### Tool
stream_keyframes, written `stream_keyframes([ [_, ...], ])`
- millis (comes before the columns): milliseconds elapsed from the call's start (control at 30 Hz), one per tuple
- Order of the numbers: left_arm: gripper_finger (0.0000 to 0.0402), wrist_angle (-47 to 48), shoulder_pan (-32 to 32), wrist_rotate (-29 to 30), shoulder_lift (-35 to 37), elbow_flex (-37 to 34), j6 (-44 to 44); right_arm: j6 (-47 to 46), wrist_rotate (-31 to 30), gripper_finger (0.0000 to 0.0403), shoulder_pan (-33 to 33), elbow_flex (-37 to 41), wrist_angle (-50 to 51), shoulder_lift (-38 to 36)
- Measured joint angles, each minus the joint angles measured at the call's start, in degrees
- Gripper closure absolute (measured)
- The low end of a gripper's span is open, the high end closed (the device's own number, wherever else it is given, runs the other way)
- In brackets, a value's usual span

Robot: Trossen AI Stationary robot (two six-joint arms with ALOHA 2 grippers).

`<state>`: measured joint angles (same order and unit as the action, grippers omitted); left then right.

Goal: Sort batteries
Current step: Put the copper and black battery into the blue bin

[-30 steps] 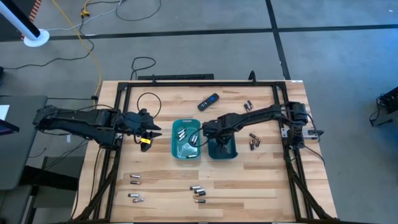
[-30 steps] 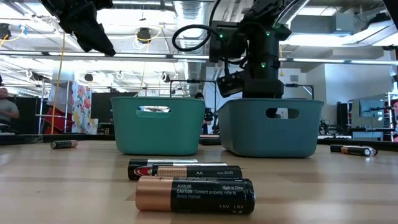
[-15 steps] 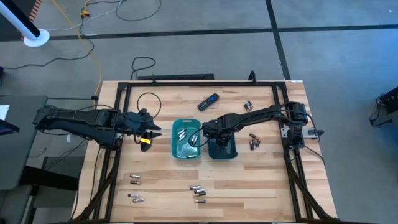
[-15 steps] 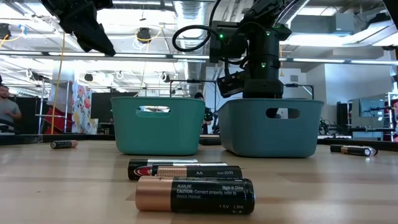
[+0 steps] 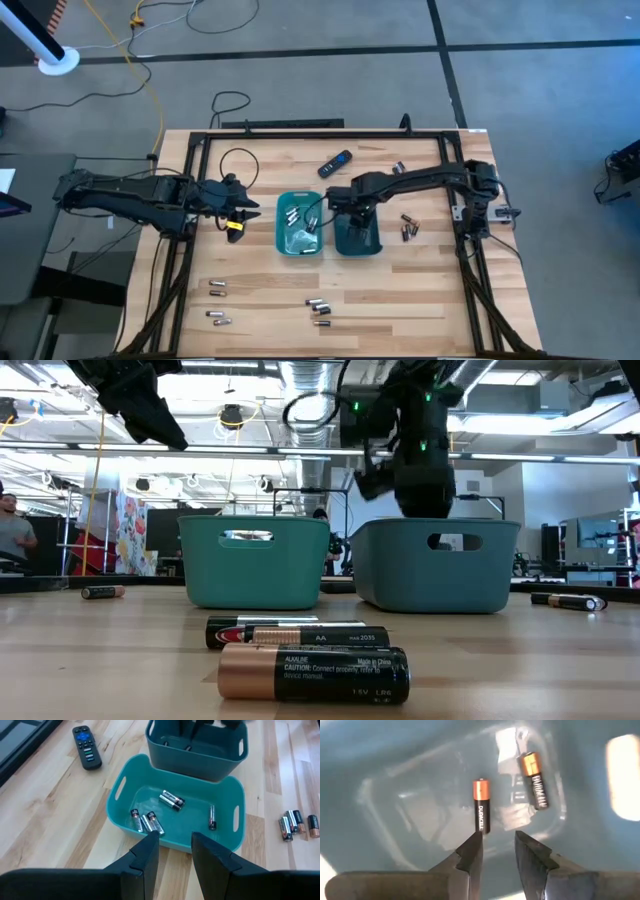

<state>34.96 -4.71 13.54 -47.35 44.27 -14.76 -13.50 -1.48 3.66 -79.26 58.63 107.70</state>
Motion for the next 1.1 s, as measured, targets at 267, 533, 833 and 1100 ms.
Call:
stream_keyframes([
  [267,0.029,0.0,0.0,0.4,0.0,0.0,0.0,-1.3,-1.1,0.0277,1.5,-1.3,2.1,-13.0],
  [533,0.029,0.0,0.0,0.5,0.0,0.0,0.0,-1.6,-7.4,0.029,12.9,1.7,2.6,-26.9],
  [833,0.029,0.0,0.0,0.6,0.0,0.0,0.0,-0.1,-4.1,0.0291,35.2,12.7,-2.0,-30.5],
  [1100,0.029,0.0,0.0,0.6,0.0,0.0,-0.4,1.6,0.0,0.0292,45.5,17.7,-7.4,-22.1],
])
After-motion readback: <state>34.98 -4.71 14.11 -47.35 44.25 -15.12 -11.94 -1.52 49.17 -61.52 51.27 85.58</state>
